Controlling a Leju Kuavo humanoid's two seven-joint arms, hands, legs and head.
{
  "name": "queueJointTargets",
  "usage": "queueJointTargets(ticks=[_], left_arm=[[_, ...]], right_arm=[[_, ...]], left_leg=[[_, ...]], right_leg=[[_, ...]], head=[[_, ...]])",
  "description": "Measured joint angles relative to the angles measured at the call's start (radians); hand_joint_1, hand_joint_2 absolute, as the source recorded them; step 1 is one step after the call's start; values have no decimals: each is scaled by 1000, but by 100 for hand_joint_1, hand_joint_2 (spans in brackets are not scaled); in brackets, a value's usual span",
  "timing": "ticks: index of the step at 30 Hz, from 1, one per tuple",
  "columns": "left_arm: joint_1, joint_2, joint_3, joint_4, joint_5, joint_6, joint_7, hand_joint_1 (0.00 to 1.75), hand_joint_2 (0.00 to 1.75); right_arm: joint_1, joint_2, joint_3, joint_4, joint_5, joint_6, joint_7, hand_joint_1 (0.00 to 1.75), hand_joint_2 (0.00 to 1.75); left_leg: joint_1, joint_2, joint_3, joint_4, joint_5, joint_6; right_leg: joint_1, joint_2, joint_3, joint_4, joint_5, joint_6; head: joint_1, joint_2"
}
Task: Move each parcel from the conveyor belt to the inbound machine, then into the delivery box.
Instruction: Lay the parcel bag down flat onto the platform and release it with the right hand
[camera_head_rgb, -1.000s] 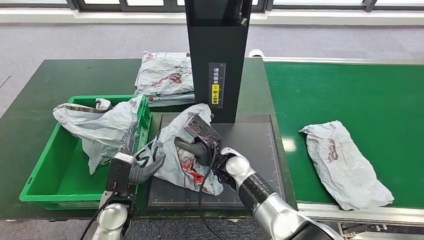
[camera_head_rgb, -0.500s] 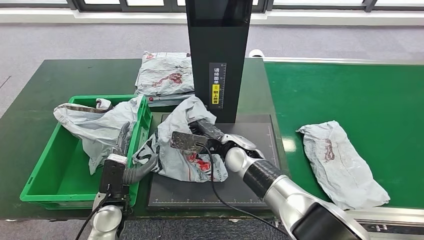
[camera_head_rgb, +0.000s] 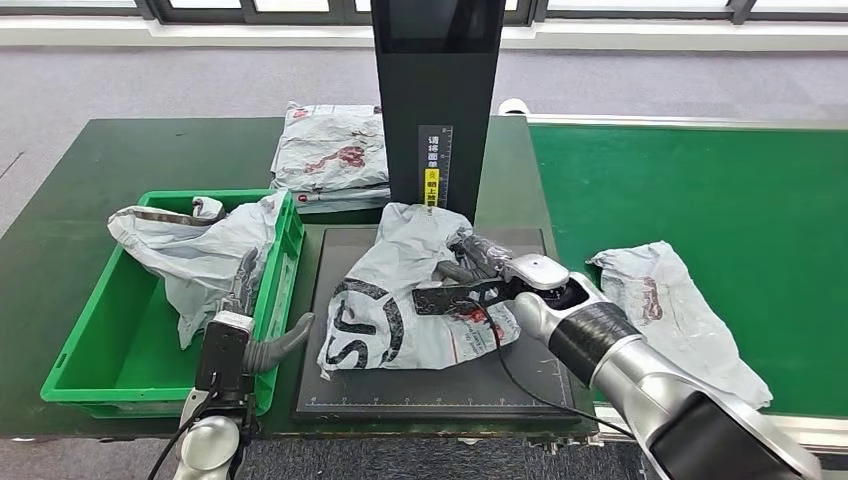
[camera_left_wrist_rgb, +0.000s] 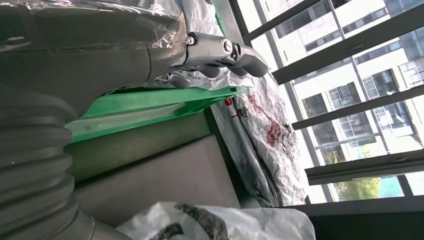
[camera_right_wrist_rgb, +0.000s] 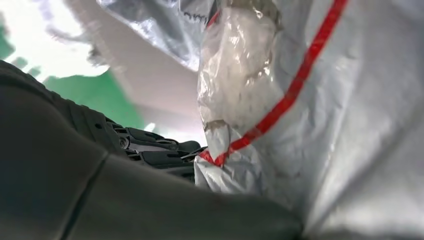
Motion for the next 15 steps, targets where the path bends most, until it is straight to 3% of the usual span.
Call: queueJointTargets(ticks=[8,15], left_arm=[[17,0,9,-17,-6,-1,8,0,175],[24,-5,17,-26,-8,-1,9,0,175]], right_arm=[[94,-136,-43,-246,141,-75,138,0,0],[151,-178,-81,-378,167,-84,152,0,0]], left_leg=[[-1,1,0,0,-1,1],[0,1,0,0,-1,1]], right_leg=[[-1,1,0,-1,0,0],[0,2,0,-1,0,0]], head=[[0,0],[0,0]])
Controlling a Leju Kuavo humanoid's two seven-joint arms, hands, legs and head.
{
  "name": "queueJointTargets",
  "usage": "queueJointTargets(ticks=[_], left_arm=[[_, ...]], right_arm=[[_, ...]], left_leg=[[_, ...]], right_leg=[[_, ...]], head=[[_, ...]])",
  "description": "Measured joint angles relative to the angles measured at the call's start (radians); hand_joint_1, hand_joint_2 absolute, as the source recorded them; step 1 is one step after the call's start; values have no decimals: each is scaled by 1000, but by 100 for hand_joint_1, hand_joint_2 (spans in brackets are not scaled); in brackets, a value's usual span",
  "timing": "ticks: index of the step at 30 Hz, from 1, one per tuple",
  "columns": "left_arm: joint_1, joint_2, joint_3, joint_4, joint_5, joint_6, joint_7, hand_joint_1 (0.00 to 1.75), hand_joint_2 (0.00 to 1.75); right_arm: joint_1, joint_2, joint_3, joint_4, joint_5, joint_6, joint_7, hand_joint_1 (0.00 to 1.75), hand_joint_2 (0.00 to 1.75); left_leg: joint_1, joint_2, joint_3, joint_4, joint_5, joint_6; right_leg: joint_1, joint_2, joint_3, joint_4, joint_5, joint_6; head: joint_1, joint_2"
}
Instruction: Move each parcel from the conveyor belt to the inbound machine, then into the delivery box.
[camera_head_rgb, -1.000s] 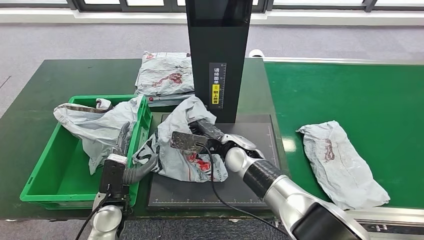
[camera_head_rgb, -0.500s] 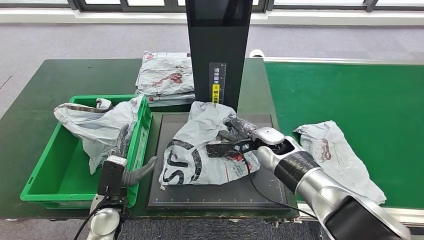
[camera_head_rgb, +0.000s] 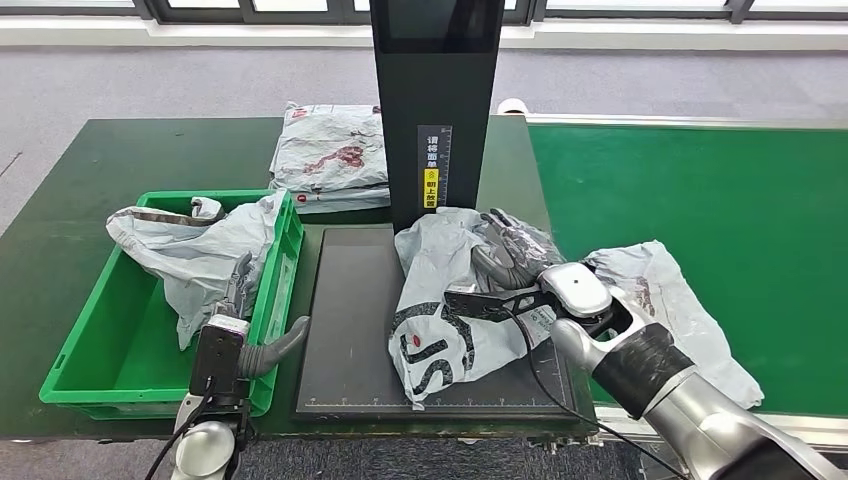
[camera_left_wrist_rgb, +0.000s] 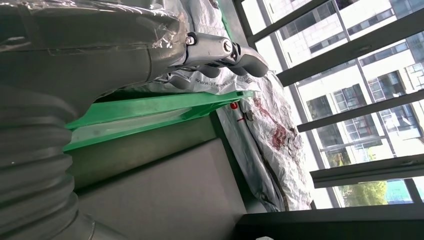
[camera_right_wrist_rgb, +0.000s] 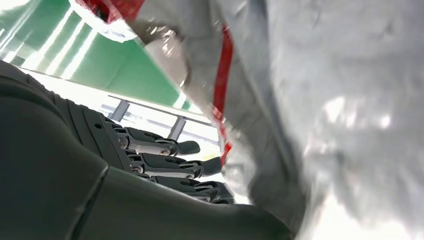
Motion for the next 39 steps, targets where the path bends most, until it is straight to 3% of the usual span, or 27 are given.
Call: queueJointTargets(ticks=[5,11,22,26,30,33,39], left_arm=[[11,-10,1,-12,-15,0,0,0,175],[15,-23,1,-13,-33,10,-6,0,175],[15,-35,1,-12,-41,22,-15,0,175],[13,-38,1,-8,-47,32,-18,0,175],[12,-40,0,-4,-103,51,-14,0,175],[14,-46,-18,-9,-214,58,-2,0,175],[2,-62,-129,-15,-425,103,25,0,175]], right_arm=[[113,5,-129,-156,2,-172,-12,0,0],[257,64,-287,-380,-33,-332,-119,0,0],[312,149,-367,-470,-154,-375,-227,0,0],[315,180,-393,-497,-265,-389,-287,0,0],[345,208,-437,-532,-403,-391,-334,0,175],[424,237,-489,-571,-502,-387,-387,0,175],[604,307,-569,-646,-614,-360,-450,0,175]], left_leg=[[0,-1,-1,0,0,0],[0,-1,-1,0,-2,-1],[0,0,0,0,-1,-1],[0,0,0,0,-1,-1],[0,0,0,0,-2,-1],[0,-2,0,0,-2,-1],[0,-1,0,0,-5,-1]], right_leg=[[0,-1,0,0,0,0],[0,-1,0,0,-2,0],[0,0,0,0,-2,0],[0,0,0,0,-2,0],[0,-1,0,0,-3,0],[0,-3,1,0,-4,0],[0,-2,0,-1,-6,0]], head=[[0,0],[0,0],[0,0],[0,0],[0,0],[0,0],[0,0]])
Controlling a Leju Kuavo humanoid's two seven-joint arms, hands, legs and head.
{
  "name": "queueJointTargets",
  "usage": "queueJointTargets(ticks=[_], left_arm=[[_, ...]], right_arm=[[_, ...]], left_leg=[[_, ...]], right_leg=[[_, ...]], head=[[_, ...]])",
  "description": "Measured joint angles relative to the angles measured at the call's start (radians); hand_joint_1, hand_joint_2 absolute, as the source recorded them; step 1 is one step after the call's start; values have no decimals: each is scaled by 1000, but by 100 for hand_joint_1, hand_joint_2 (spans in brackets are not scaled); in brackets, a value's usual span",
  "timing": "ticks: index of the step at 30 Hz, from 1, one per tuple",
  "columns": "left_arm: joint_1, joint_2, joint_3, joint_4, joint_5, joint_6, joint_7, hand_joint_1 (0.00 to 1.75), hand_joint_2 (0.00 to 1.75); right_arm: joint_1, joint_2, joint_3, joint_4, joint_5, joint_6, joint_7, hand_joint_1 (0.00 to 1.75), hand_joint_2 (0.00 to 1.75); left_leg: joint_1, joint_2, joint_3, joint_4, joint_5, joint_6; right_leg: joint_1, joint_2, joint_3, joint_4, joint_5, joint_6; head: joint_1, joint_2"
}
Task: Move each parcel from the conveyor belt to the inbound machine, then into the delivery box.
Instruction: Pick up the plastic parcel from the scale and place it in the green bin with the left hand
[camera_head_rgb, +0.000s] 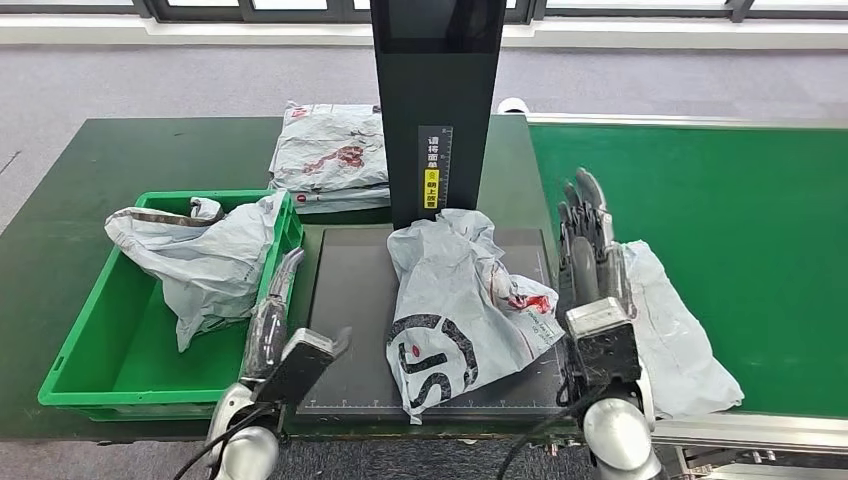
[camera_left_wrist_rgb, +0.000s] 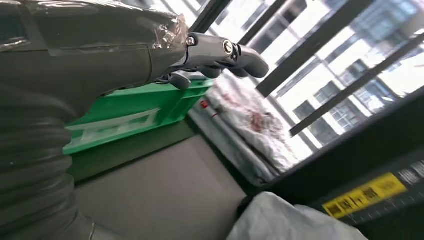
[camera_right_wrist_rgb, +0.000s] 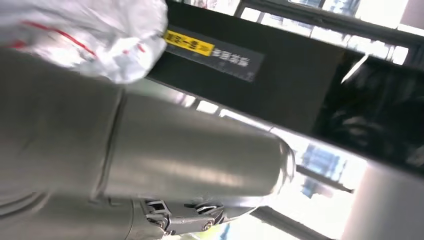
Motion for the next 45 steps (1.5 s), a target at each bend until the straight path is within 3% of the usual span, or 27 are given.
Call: queueJointTargets(ticks=[8,18,23,31,32,35,36,45], left_arm=[[-77,1,-185,84,-140,67,35,0,175],[-104,3,-232,132,-142,80,37,0,175],[-229,-18,-308,355,-169,94,32,0,175],[-325,-46,-369,592,-224,108,26,1,175],[-338,-50,-379,621,-238,104,28,29,175],[-376,-62,-426,709,-263,86,42,157,175],[-389,-65,-446,739,-263,76,50,173,175],[-479,-97,-632,945,-197,11,99,175,175]], right_arm=[[176,67,-122,-89,-100,13,-35,0,175],[204,91,-157,-113,-96,26,-33,0,175],[222,137,-215,-128,-53,90,-29,0,175],[200,158,-242,-128,-30,138,-29,0,175],[195,159,-243,-128,-28,146,-29,0,175],[178,160,-244,-128,-23,165,-31,0,175],[174,160,-244,-128,-23,170,-31,0,175],[164,169,-244,-128,-27,180,-33,0,175]], left_leg=[[0,2,1,0,-2,0],[0,4,2,0,-2,0],[0,4,2,0,-2,0],[0,4,3,0,-2,0],[0,4,3,0,-2,0],[0,4,3,0,-2,0],[0,4,3,0,-2,0],[0,3,3,0,-2,0]], right_leg=[[0,1,0,0,-1,0],[0,3,0,0,-1,0],[0,4,1,0,0,0],[0,4,1,0,0,0],[0,4,1,0,0,0],[0,4,1,0,0,0],[0,4,2,0,0,0],[0,3,3,0,0,0]], head=[[0,0],[0,0],[0,0],[0,0],[0,0],[0,0],[0,0],[0,0]])
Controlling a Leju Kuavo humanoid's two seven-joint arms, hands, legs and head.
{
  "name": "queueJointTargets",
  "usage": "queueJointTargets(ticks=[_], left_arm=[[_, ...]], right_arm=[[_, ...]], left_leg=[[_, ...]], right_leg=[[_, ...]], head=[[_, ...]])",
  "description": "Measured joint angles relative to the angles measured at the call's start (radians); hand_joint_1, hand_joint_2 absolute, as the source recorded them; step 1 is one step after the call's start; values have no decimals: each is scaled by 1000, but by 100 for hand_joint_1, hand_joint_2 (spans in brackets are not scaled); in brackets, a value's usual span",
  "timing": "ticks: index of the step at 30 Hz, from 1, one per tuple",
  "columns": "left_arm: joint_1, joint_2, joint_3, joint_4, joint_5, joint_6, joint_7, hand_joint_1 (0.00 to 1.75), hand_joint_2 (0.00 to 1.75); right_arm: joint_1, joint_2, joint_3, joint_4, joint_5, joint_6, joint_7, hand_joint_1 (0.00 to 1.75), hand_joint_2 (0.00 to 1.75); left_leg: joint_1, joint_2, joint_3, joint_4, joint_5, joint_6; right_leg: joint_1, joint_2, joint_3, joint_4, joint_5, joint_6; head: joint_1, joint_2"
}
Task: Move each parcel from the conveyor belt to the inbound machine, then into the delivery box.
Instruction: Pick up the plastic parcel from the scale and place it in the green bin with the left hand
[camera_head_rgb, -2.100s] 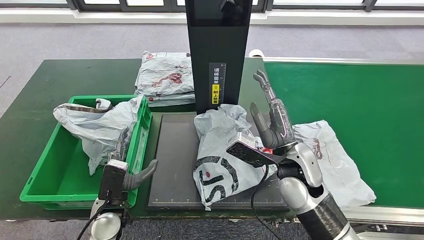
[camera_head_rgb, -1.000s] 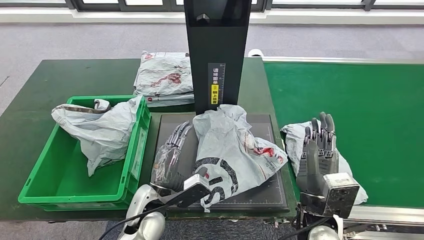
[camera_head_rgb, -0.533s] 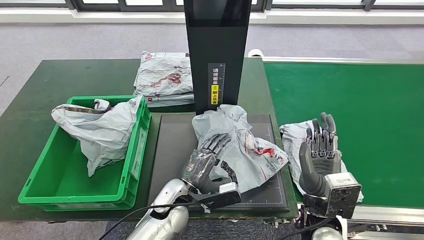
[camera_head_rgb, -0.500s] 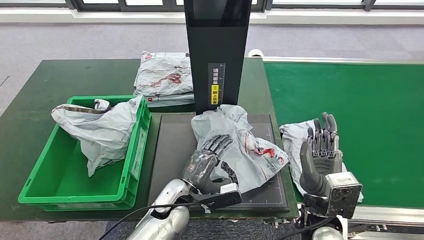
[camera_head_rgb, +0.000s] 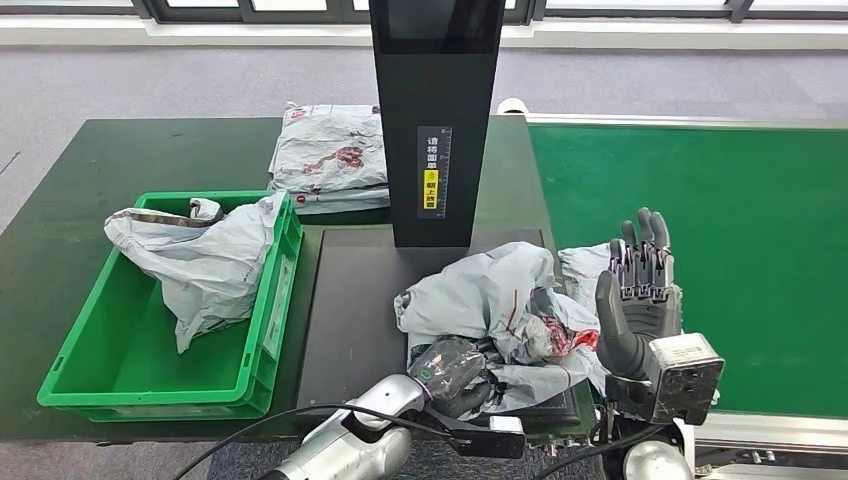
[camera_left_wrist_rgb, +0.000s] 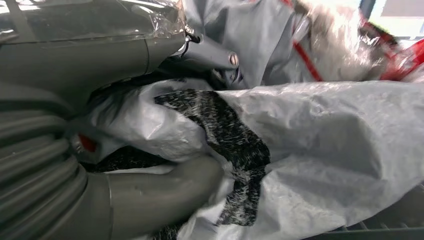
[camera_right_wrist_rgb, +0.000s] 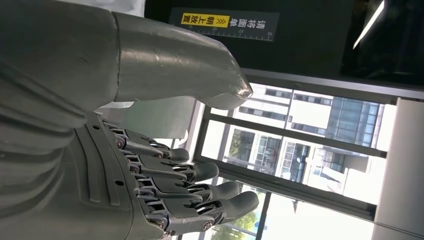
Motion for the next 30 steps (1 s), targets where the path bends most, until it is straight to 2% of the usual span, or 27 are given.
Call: queueJointTargets(ticks=[10,13,15,19,22,26,28,30], left_arm=[[-52,-15,-71,129,-15,77,33,175,175],[-57,-15,-71,153,-29,131,59,175,175],[-59,-8,-60,163,-26,204,87,175,175],[-72,38,29,149,-12,337,111,175,175],[-84,74,108,116,-30,340,115,175,175],[-81,92,161,85,-55,345,118,175,175],[-73,101,189,58,-72,386,126,175,175],[-48,119,247,-28,-110,432,133,175,175]], right_arm=[[4,1,0,0,-27,19,-22,0,175],[5,1,0,0,-32,21,-24,0,175],[11,0,0,0,-36,19,-26,0,175],[33,0,-7,0,-43,11,-36,0,175],[45,0,-17,0,-44,11,-39,0,175],[48,0,-18,0,-44,11,-40,0,175],[50,1,-22,0,-44,9,-39,0,175],[54,3,-35,0,-43,4,-36,0,175]], left_leg=[[0,0,3,0,0,0],[0,1,4,0,0,0],[0,1,4,0,0,0],[1,1,4,0,1,-2],[1,1,3,0,2,-2],[0,1,3,0,3,-2],[0,1,2,0,2,-1],[0,1,2,0,2,-1]], right_leg=[[0,0,3,0,0,0],[0,0,3,0,0,0],[0,0,3,0,0,0],[1,1,2,1,0,-1],[1,0,2,2,1,-2],[0,0,2,2,1,-2],[0,0,2,2,1,-2],[0,1,1,2,1,-2]], head=[[0,0],[0,0],[0,0],[0,0],[0,0],[0,0],[0,0],[0,0]])
